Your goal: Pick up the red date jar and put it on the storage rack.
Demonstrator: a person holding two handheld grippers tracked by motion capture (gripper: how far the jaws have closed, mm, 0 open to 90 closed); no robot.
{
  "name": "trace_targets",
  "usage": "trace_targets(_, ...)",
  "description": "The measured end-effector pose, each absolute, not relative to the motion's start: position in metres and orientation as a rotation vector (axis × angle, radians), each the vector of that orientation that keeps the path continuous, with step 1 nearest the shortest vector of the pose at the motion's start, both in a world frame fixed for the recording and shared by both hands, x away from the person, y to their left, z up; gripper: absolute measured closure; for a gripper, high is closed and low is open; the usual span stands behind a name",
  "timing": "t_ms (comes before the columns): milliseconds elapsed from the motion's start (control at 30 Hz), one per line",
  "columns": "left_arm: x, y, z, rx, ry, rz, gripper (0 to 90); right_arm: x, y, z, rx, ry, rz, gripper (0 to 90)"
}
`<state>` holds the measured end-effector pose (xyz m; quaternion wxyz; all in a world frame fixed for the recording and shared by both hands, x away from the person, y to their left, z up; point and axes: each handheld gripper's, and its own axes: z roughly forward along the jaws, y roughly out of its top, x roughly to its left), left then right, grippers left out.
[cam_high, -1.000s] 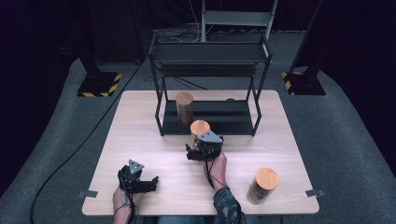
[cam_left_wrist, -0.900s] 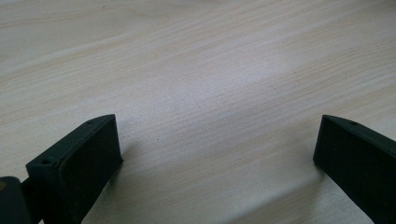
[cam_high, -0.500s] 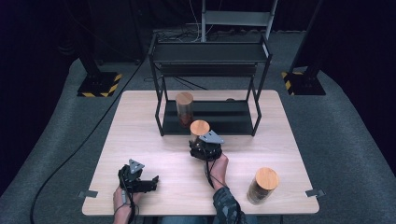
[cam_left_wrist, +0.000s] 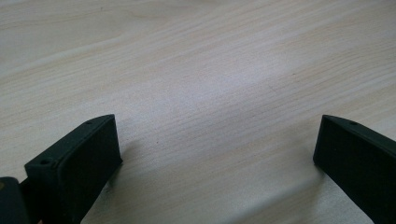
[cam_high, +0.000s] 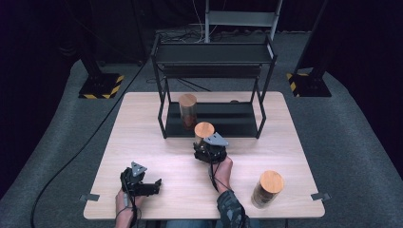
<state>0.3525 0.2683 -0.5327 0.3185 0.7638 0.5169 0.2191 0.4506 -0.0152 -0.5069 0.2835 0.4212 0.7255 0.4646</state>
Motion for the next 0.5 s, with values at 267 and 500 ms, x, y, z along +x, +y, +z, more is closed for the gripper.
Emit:
trace_targets(267, 0.3525, 0.2682, -0.5327, 2.009, 1.360, 0.576, 0.0, 0.4503, -0.0173, -0.5031, 1.131, 1.928, 1.245, 24.8)
trace_targets(500, 0.3526, 0.2680, -0.5328, 2.006, 1.360, 0.577, 0.0, 0.4527, -0.0185, -0.4985, 1.132, 1.917, 1.249, 24.8)
